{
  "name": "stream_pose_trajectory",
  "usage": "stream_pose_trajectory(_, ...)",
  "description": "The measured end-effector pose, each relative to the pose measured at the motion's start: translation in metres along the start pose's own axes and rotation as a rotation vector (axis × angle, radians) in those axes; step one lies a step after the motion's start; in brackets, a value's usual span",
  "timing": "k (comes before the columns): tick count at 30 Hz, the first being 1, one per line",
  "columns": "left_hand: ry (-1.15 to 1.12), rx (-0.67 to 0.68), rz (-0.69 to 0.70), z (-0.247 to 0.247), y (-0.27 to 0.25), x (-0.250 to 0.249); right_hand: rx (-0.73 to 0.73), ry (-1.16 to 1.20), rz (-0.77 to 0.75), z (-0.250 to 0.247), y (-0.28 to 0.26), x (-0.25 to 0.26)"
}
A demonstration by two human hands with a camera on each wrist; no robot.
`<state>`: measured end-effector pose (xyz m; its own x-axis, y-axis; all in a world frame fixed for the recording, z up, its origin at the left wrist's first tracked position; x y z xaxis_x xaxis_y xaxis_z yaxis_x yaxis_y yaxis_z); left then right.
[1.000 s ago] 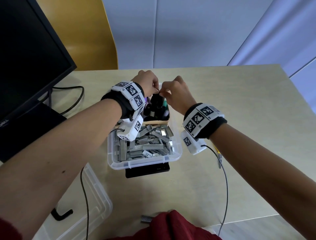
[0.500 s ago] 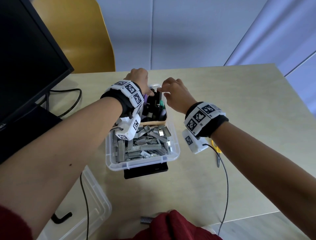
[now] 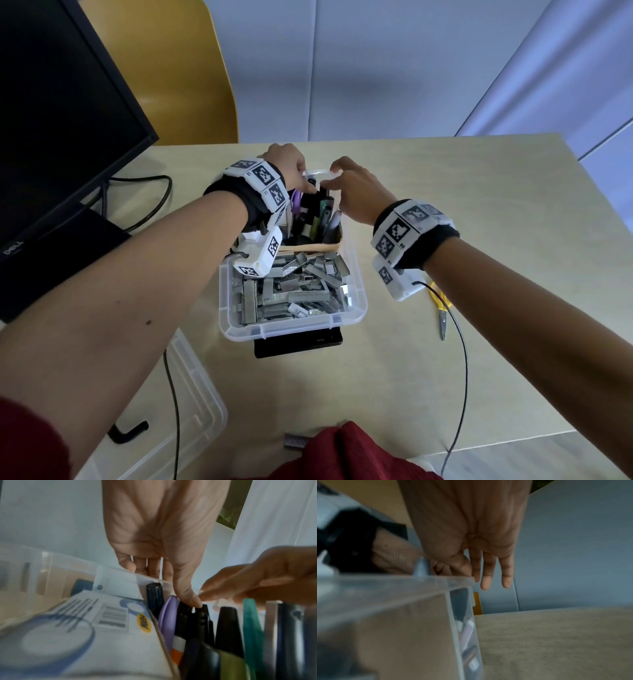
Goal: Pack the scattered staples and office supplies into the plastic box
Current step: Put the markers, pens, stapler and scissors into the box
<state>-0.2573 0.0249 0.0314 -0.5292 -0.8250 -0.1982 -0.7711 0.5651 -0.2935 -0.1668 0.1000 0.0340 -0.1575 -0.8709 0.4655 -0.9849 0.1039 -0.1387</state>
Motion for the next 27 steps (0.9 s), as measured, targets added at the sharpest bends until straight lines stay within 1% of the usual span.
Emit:
stream_pose_trajectory(2, 0.015, 0.012, 0.011, -0.001, 0.000, -0.002, -0.069, 0.129, -0.021, -0.008, -0.002, 0.002)
stream_pose_trajectory(4, 0.035, 0.034, 0.036, -0.004, -0.001, -0.003, -0.148, 0.271, -0.080, -0.017, -0.005, 0.007)
stream_pose_trajectory(5, 0.040, 0.052, 0.048, -0.005, -0.001, -0.003, -0.144, 0.318, -0.096, -0.018, -0.008, 0.009)
stream_pose_trajectory(6, 0.039, 0.074, 0.052, -0.006, -0.001, 0.000, -0.104, 0.333, -0.094, -0.016, -0.009, 0.009)
stream_pose_trajectory(8, 0.037, 0.096, 0.056, -0.009, -0.002, 0.007, 0.017, 0.293, -0.070, -0.006, -0.012, 0.007)
stream_pose_trajectory(9, 0.042, 0.090, 0.058, -0.011, -0.001, 0.010, 0.047, 0.279, -0.071, -0.003, -0.013, 0.007)
stream_pose_trajectory(12, 0.063, 0.061, 0.044, -0.012, -0.001, 0.015, 0.005, 0.297, -0.069, -0.003, -0.008, 0.011)
stream_pose_trajectory(14, 0.070, 0.058, 0.042, -0.011, -0.001, 0.016, -0.019, 0.241, -0.059, -0.001, -0.002, 0.014)
stream_pose_trajectory(19, 0.065, 0.053, 0.011, -0.011, -0.003, 0.022, -0.010, 0.044, -0.070, 0.011, 0.006, 0.016)
stream_pose_trajectory(21, 0.071, 0.048, 0.003, -0.011, -0.004, 0.022, -0.007, 0.009, -0.068, 0.013, 0.007, 0.017)
stream_pose_trajectory(25, 0.110, 0.061, 0.011, -0.011, -0.015, 0.019, 0.020, 0.064, -0.054, 0.010, 0.002, 0.019)
stream_pose_trajectory(27, 0.132, 0.039, 0.015, -0.014, -0.022, 0.018, -0.009, 0.138, -0.063, 0.006, -0.011, 0.019)
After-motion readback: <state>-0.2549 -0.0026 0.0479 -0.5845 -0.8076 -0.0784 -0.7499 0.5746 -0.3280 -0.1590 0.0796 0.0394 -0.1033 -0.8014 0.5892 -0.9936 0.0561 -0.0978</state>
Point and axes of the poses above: each hand's wrist, its own y-axis towards the middle knuckle, its own z-axis out of the palm, x = y × z, the point moved 7 cm from there along y, towards the middle knuckle, and after that the axes turned 13 degrees about y, right-handed, at the moved point
